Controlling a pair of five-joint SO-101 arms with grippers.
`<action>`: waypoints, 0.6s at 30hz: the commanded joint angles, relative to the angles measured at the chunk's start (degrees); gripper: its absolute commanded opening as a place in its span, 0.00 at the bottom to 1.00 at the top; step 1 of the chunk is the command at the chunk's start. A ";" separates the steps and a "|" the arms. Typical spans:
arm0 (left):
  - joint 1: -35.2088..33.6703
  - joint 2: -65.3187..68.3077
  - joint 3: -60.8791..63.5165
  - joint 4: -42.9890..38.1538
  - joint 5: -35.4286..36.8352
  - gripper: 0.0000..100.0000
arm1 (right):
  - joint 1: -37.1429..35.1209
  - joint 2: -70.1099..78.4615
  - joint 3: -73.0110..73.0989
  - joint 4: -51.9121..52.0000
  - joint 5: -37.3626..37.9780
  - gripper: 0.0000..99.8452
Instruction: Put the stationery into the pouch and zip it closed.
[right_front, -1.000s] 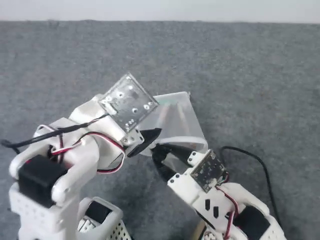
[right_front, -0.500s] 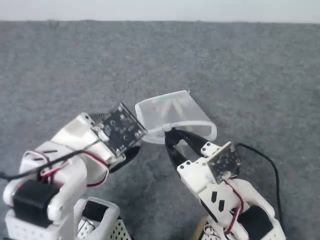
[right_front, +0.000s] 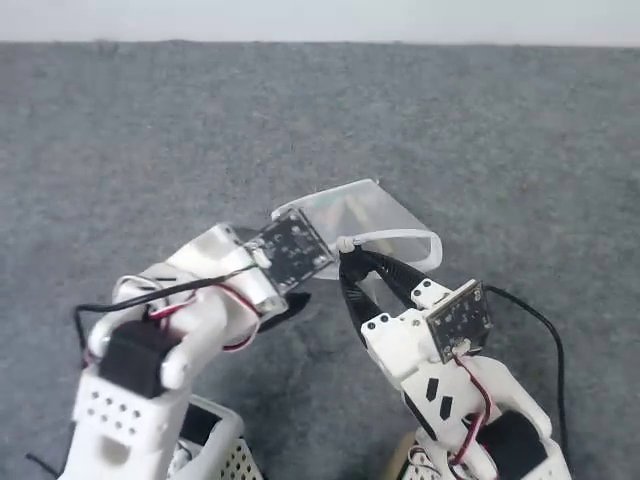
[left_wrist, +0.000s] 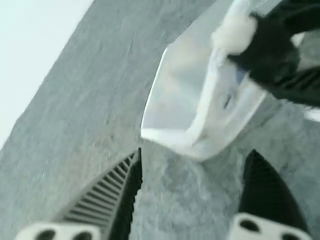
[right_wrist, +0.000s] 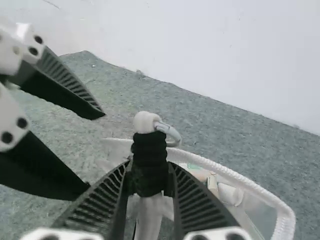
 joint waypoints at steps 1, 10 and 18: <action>2.81 -1.14 3.38 -8.88 1.58 0.30 | 0.92 -1.27 -4.22 -1.36 -0.70 0.01; 6.68 -1.14 9.63 -19.96 3.16 0.18 | 0.92 -1.27 -3.87 -1.54 -0.44 0.01; 9.85 -1.14 14.81 -24.88 3.34 0.01 | 6.02 -1.19 -0.53 -8.40 -0.53 0.01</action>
